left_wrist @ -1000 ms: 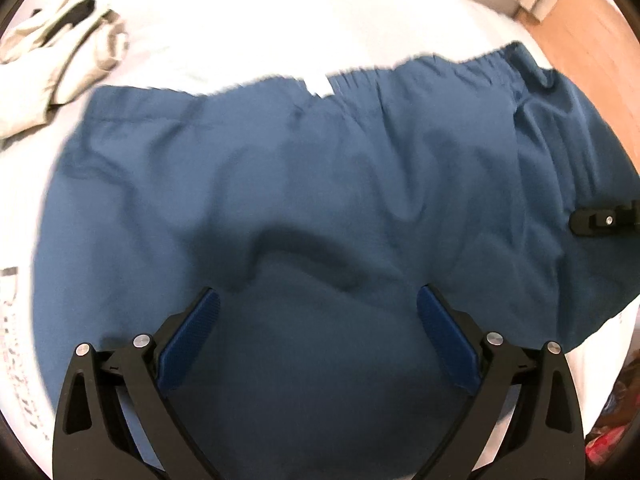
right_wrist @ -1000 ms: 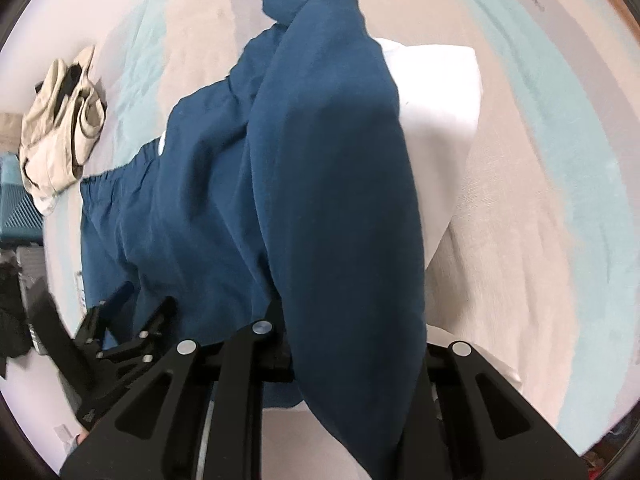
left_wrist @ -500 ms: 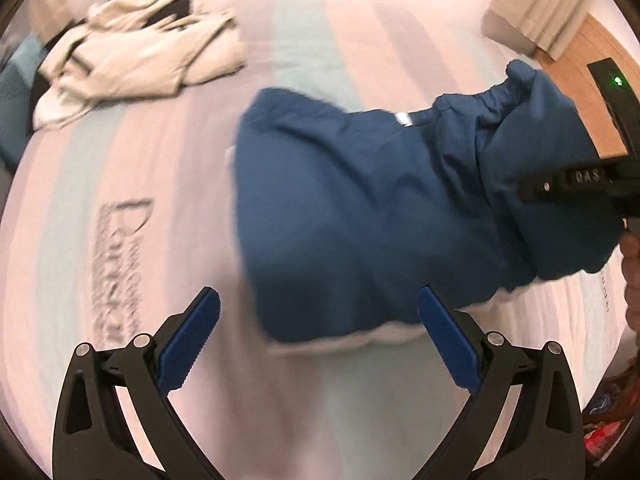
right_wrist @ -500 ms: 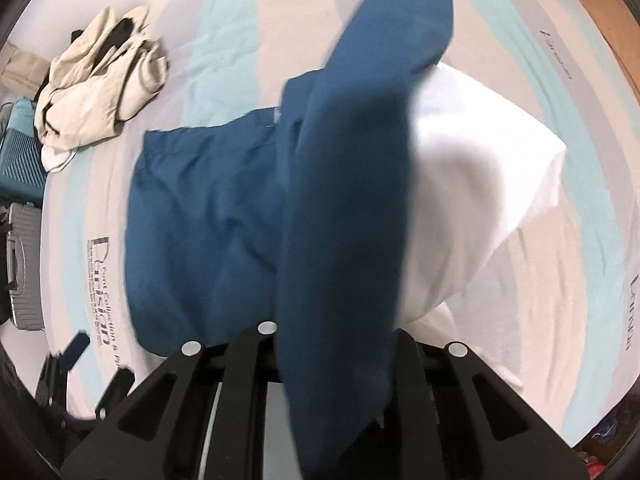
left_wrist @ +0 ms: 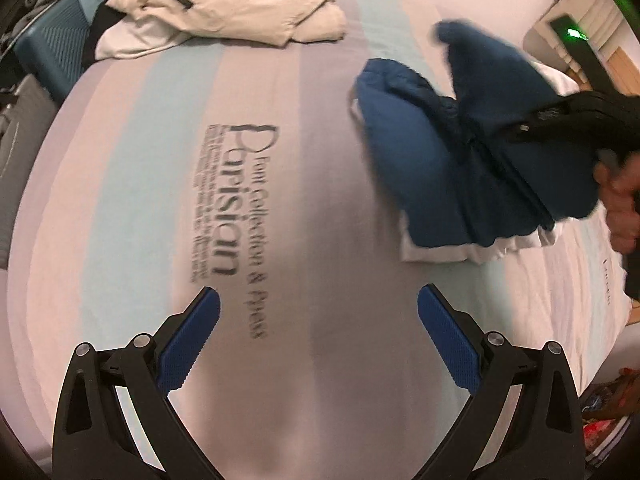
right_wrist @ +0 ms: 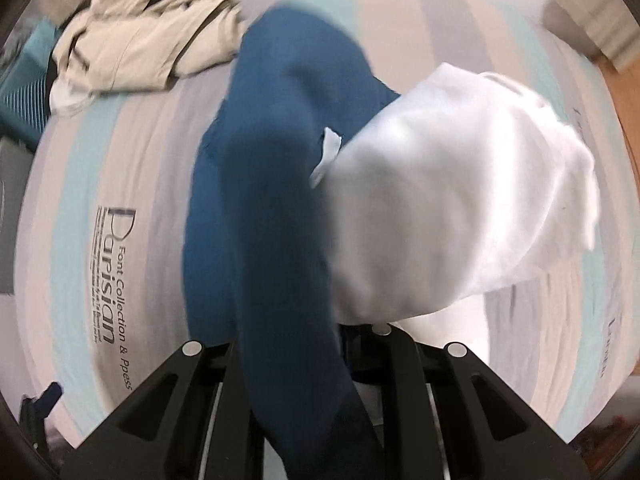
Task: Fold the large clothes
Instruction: 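Carry the folded bundle with the right tool away from the left tool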
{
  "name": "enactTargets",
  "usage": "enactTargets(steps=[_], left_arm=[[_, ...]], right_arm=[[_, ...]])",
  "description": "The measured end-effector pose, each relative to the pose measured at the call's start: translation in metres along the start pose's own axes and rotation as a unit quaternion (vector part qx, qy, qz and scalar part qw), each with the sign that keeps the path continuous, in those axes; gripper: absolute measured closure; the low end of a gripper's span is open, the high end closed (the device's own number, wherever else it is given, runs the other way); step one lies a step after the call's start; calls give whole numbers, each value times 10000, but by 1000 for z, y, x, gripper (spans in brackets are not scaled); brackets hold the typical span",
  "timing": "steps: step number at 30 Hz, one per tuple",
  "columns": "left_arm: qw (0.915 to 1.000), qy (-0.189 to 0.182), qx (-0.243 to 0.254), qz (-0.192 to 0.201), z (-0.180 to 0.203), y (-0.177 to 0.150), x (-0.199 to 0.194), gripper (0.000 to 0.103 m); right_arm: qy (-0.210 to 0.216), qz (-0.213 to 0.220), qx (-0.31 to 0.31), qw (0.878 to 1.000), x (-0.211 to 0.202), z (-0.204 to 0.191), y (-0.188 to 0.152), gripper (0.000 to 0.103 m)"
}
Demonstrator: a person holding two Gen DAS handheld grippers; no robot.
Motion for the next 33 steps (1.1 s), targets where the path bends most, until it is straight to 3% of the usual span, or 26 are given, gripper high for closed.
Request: enactTargets(steps=[6, 11, 20, 33], left_arm=[[9998, -46, -175, -71, -46, -12, 0, 6], [9989, 14, -431, -192, -81, -24, 10, 6], [9972, -20, -683, -308, -104, -42, 15, 6], [9953, 353, -902, -52, -116, -15, 43, 6]], right_arm=[[-59, -365, -271, 9990, 46, -65, 7, 91], [-311, -619, -573, 9960, 88, -93, 7, 90], [-728, -660, -939, 9907, 120, -105, -5, 88], [-278, -329, -879, 9952, 109, -76, -25, 85]])
Point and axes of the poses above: each gripper's, at about its wrist camera, not at the fingertips, and x roughly the way its jaws point, z to its right, y to its top, the point moved 6 cm from there along x, roughly the way its jaws point, and after that the axes turned 13 degrees about y, right-handed, at the moved point
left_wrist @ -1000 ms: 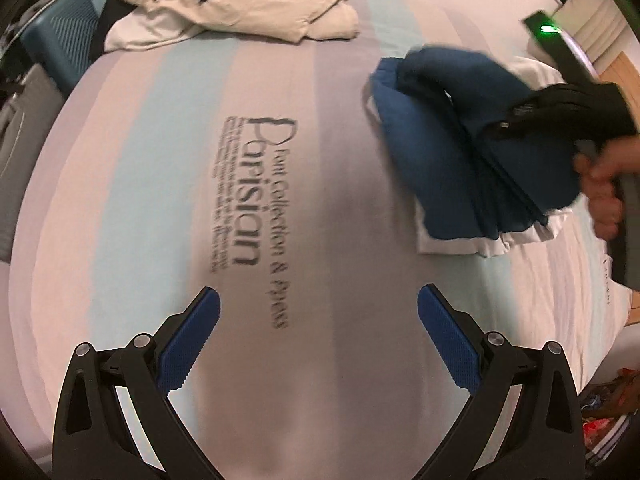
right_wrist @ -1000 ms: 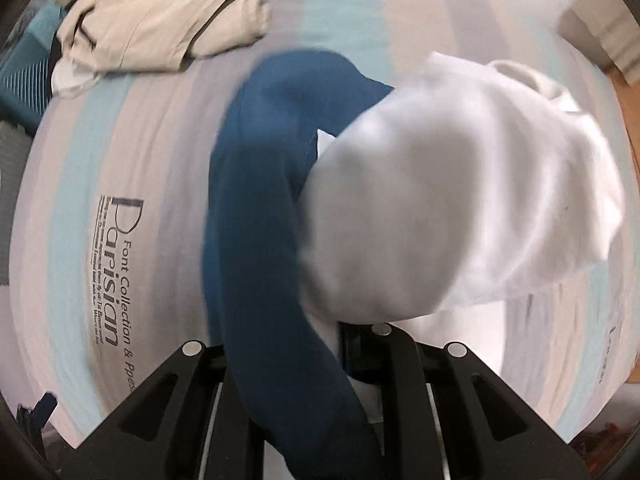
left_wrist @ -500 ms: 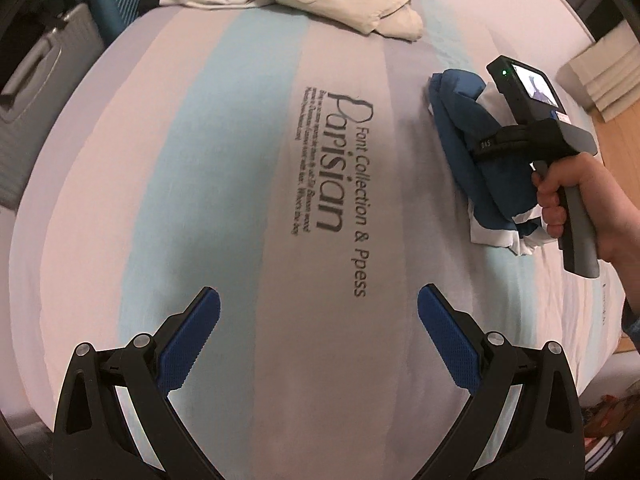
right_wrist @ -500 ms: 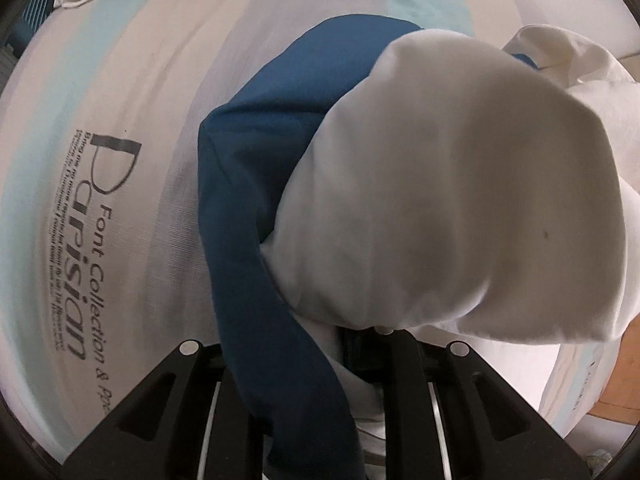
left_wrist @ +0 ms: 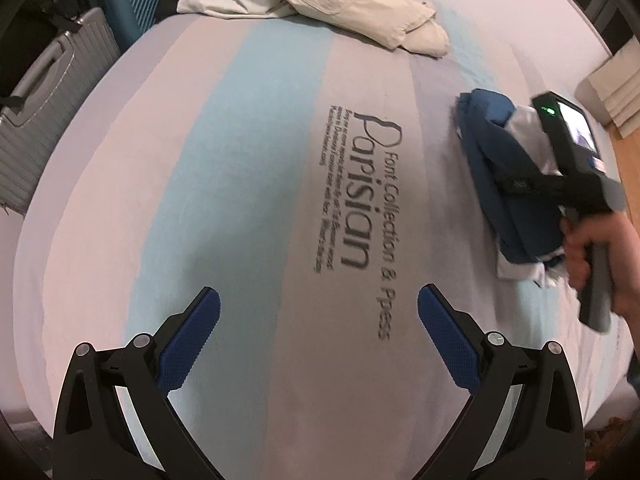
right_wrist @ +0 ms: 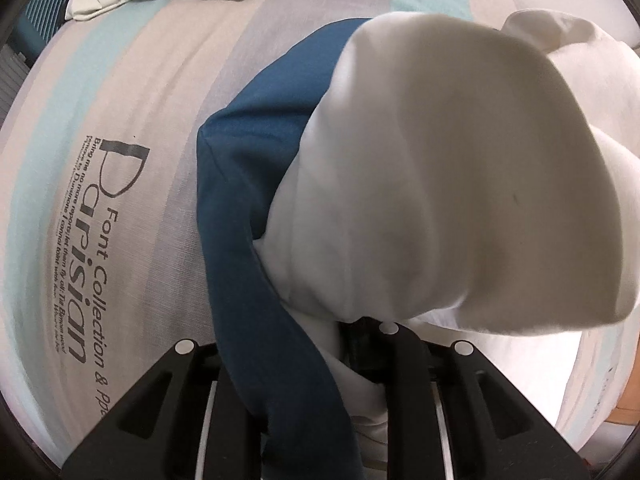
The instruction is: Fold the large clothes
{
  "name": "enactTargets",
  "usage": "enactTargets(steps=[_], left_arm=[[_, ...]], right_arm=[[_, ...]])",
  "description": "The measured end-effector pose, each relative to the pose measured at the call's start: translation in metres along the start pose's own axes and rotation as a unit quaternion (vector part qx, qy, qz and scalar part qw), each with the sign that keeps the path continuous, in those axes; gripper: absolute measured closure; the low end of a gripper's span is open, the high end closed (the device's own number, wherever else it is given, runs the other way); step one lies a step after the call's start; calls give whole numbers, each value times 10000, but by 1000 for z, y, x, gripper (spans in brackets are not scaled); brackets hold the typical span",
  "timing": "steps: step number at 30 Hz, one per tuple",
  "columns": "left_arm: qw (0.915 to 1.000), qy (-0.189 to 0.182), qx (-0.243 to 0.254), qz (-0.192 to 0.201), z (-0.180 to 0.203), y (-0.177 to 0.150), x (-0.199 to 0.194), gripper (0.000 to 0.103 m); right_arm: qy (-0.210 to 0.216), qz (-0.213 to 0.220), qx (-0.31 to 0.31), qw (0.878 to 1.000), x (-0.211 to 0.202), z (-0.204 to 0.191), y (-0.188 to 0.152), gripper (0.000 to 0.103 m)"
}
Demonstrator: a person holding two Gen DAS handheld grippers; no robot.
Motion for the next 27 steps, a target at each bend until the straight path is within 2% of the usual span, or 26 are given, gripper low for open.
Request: enactTargets(steps=[9, 14, 16, 18, 23, 27], left_arm=[[9999, -3, -17, 145, 33, 39, 24, 6], [9999, -10, 54, 87, 54, 44, 35, 6], [9999, 6, 92, 45, 61, 44, 39, 6], [9999, 11, 99, -6, 64, 44, 43, 6], [9999, 107, 106, -54, 63, 40, 50, 6], [9997, 183, -46, -129, 52, 37, 51, 6]], right_arm=[[470, 73, 104, 9988, -26, 26, 0, 76], [671, 150, 185, 9975, -42, 39, -3, 73], [821, 186, 222, 9962, -47, 43, -3, 66], [1146, 192, 257, 9929, -51, 42, -4, 44], [1421, 384, -148, 9890, -65, 24, -3, 26], [1825, 347, -590, 9808, -79, -9, -8, 20]])
Point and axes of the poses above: each gripper's, at about its wrist camera, not at the fingertips, and x roughly the way its jaws point, z to its right, y to its top, the point moved 6 cm from there along x, roughly the way its jaws point, and after that the axes turned 13 degrees about y, right-handed, at the moved point
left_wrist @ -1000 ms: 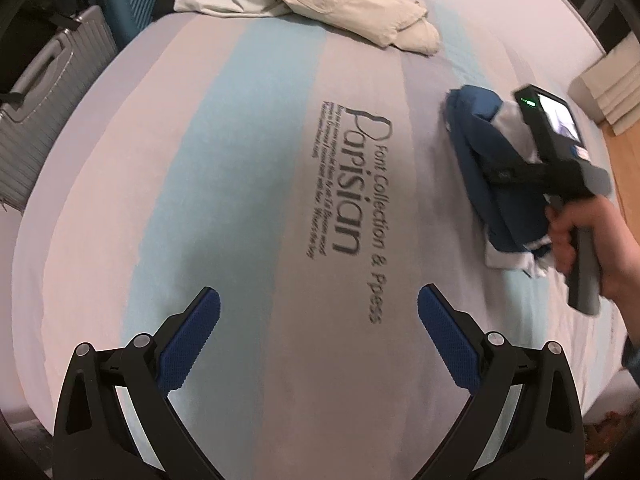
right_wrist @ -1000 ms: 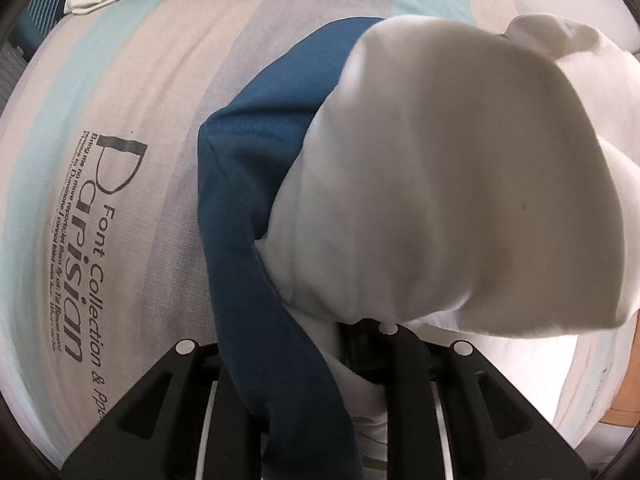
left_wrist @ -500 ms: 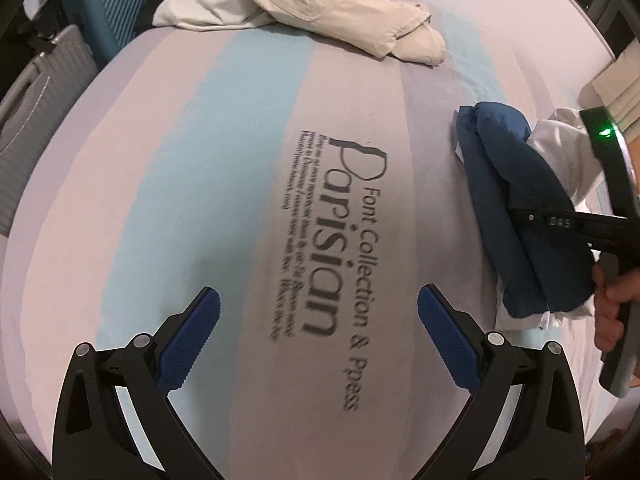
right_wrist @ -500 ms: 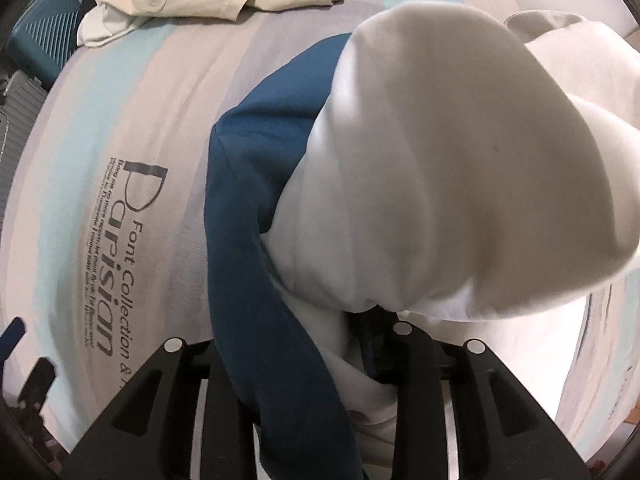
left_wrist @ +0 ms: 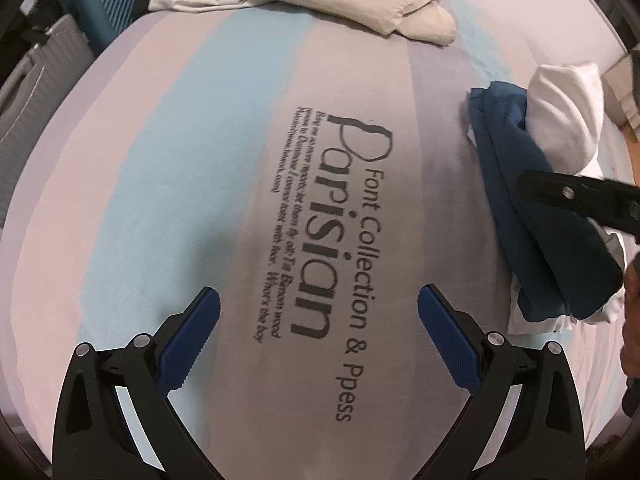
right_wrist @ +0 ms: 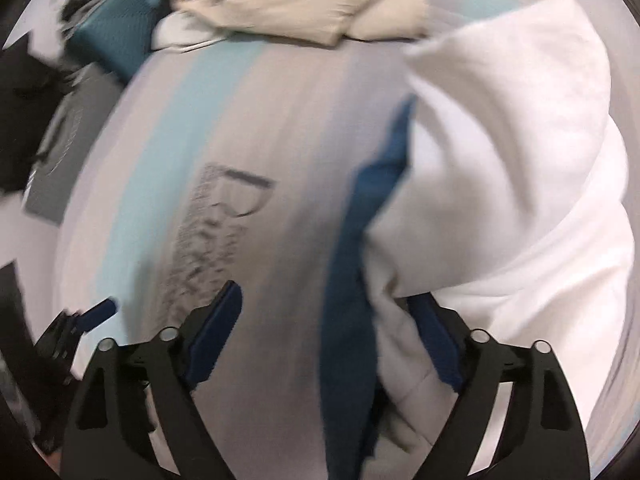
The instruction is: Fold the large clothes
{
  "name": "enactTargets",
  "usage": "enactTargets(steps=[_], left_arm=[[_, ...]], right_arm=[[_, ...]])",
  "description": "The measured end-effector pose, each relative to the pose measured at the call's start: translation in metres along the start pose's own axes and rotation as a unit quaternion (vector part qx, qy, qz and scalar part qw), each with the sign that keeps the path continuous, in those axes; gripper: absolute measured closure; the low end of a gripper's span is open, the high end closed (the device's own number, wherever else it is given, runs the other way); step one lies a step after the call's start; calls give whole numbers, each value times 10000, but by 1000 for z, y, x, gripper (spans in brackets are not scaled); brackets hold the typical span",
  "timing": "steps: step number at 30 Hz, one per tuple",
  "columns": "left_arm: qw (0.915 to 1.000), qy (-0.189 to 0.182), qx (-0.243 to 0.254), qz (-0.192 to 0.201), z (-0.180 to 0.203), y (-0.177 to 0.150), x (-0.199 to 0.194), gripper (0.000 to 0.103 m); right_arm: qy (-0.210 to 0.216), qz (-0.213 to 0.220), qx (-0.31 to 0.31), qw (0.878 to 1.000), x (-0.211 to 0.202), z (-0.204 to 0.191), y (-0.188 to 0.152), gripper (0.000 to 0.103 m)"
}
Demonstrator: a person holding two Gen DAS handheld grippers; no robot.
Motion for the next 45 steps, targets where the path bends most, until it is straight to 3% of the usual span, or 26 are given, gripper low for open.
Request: enactTargets(steps=[5, 8, 12, 17, 22, 26, 28, 37, 41, 45], left_arm=[[10000, 78, -23, -27, -9, -4, -3, 6], [9999, 82, -28, -59, -9, -4, -5, 6], [9999, -81, 66, 52, 4, 5, -15, 6], [9986, -386, 253, 239, 42, 23, -28, 6], [9961, -661, 453, 361, 83, 36, -38, 6], [9933, -884, 667, 320, 104, 36, -44, 6], [9919, -967, 785, 234, 111, 34, -44, 6], [9836, -1444, 1069, -149, 152, 50, -34, 6], [9794, -1668, 1077, -362, 173, 61, -23, 6], [9760, -1808, 1131, -431, 193, 73, -17, 6]], right_arm=[[736, 28, -209, 9971, -23, -32, -3, 20], [847, 297, -199, 9958, -53, -33, 1, 20], [163, 705, -68, 9974, -103, 15, -2, 20], [-585, 429, 342, 9968, -107, 91, -28, 20], [-984, 114, 417, 9942, -73, 105, -67, 20], [-1489, -74, 59, 9888, -45, 95, -92, 19], [-1548, -45, -3, 9879, -44, 94, -94, 19], [-1047, 465, 412, 9926, -107, 115, -85, 20], [-853, 383, 574, 9940, -112, 139, -76, 20], [-334, 360, 957, 9942, -107, 164, -75, 20]])
Point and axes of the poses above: each gripper's, at about its wrist camera, not at the fingertips, and x roughly the way its jaws point, z to its right, y to its top, the point moved 6 cm from there along x, roughly the way its jaws point, and after that the axes turned 13 degrees about y, right-handed, at the moved point
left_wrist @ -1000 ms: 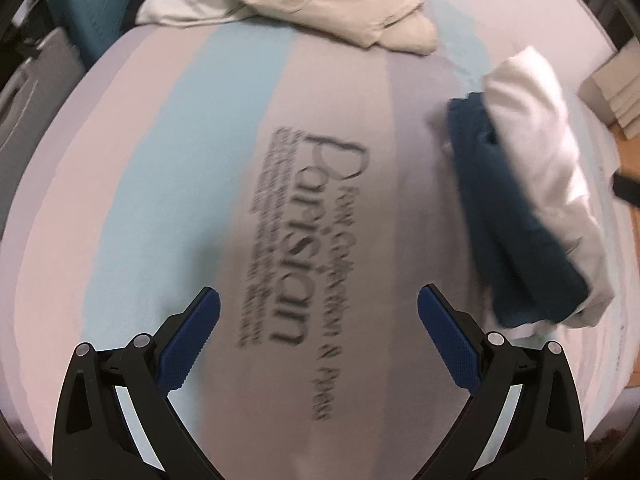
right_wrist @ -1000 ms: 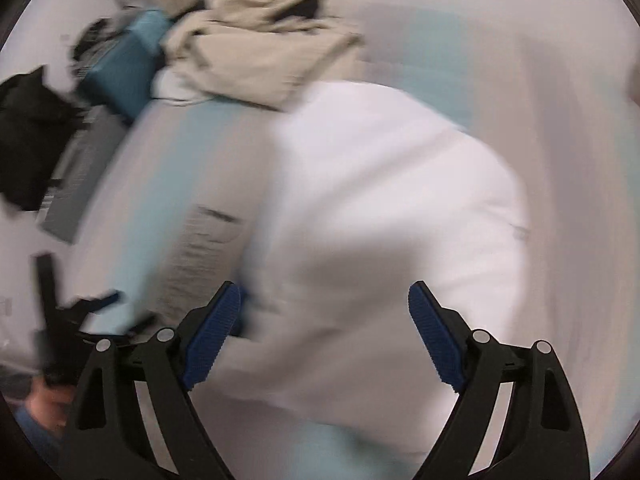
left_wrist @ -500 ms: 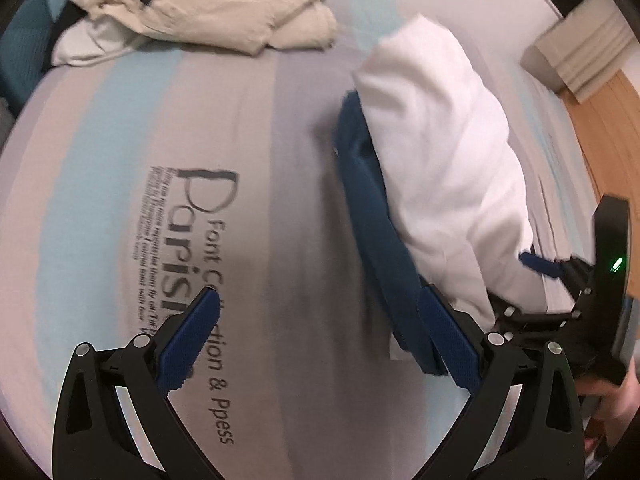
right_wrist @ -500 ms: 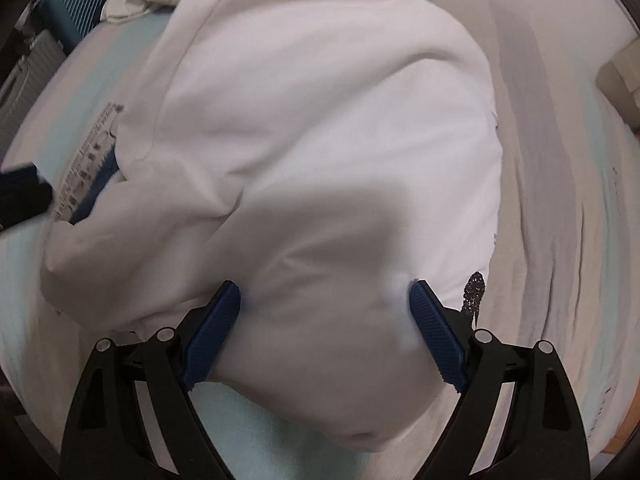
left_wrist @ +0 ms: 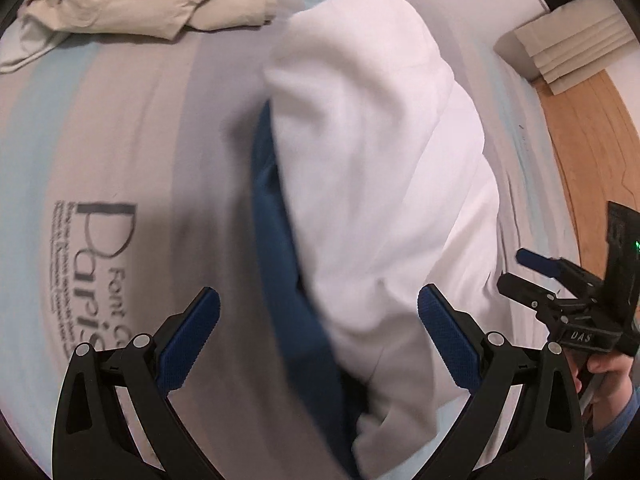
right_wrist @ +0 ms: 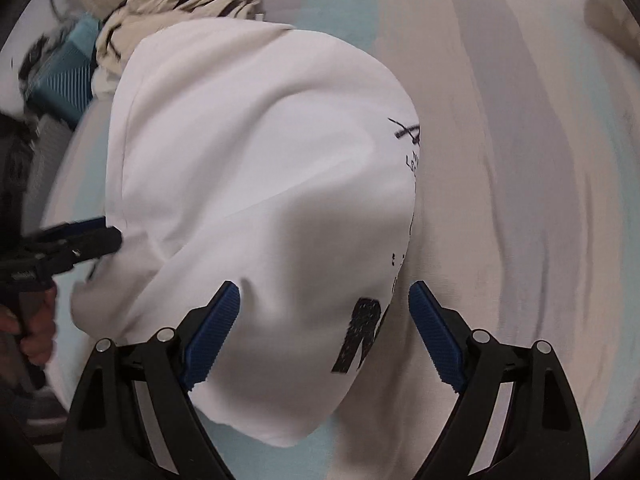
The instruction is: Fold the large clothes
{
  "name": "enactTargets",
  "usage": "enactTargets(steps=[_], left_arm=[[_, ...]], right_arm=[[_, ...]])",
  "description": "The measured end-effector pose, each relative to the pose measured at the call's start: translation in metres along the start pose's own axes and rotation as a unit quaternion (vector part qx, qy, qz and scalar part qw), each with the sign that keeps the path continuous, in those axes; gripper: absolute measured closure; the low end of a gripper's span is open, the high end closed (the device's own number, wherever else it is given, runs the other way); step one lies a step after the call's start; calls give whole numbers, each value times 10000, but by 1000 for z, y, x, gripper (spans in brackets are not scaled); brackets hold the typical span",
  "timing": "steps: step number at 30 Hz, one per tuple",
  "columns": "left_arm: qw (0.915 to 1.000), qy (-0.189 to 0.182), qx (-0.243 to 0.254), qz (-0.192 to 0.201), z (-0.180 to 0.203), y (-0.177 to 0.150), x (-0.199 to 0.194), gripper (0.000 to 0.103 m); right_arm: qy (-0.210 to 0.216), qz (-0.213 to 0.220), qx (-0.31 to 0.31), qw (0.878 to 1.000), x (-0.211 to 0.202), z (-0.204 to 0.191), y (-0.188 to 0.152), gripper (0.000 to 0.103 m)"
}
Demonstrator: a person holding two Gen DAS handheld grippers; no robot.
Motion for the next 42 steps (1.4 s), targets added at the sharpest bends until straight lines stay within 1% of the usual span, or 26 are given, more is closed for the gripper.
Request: enactTargets(steps=[3, 4, 5, 10, 12, 14, 17, 19, 23, 28, 32, 34, 36, 38, 40, 42], left_arm=[[9999, 67, 33, -118, 4, 8, 17, 6], [9998, 130, 19, -151, 3, 11, 24, 6], [9997, 173, 7, -162, 2, 14, 29, 6], [9994, 297, -11, -181, -3, 17, 49, 5], [9993, 266, -119, -217, -8, 17, 56, 5], [9993, 158, -208, -285, -10, 16, 64, 5], [9991, 131, -245, -312, -10, 17, 74, 5], [9990, 57, -257, -349, -6, 15, 81, 5], [9992, -42, -229, -325, 1, 16, 89, 5], [9994, -80, -225, -238, 10, 19, 92, 5], [9996, -35, -257, -122, 12, 16, 93, 5], [9995, -90, -286, -53, 12, 16, 92, 5], [9994, -174, -282, -16, 17, 13, 91, 6], [9993, -339, -152, -12, 27, 11, 88, 6], [9993, -364, -68, 26, 33, 9, 89, 6], [9991, -399, -156, 35, 35, 9, 94, 6]], right_arm=[[284, -64, 306, 9991, 7, 20, 5, 20], [342, -78, 387, 9986, 10, 26, 16, 20], [430, -89, 473, 9979, 13, 30, 18, 20], [771, -242, 569, 9951, 34, 38, 26, 20], [866, -280, 601, 9940, 41, 38, 27, 17], [1000, -274, 681, 9923, 48, 39, 29, 15], [1212, -306, 818, 9888, 57, 41, 26, 14], [1220, -316, 817, 9887, 63, 42, 26, 11], [1399, -341, 874, 9857, 75, 36, 28, 10], [1512, -330, 937, 9835, 92, 24, 31, 7], [1401, -254, 968, 9851, 101, 16, 32, 6], [1393, -206, 992, 9851, 102, 12, 34, 8], [1416, -191, 991, 9848, 101, 11, 35, 12], [1436, -195, 951, 9849, 99, 12, 32, 15], [1453, -198, 931, 9848, 100, 11, 33, 15], [1438, -180, 914, 9852, 100, 9, 34, 16]])
Point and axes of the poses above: each gripper's, at about its wrist camera, not at the fingertips, and x roughly the way its jaws point, z to its right, y to its top, the point moved 6 cm from there along x, roughly the way its jaws point, and after that the axes turned 13 degrees about y, right-handed, at the moved point
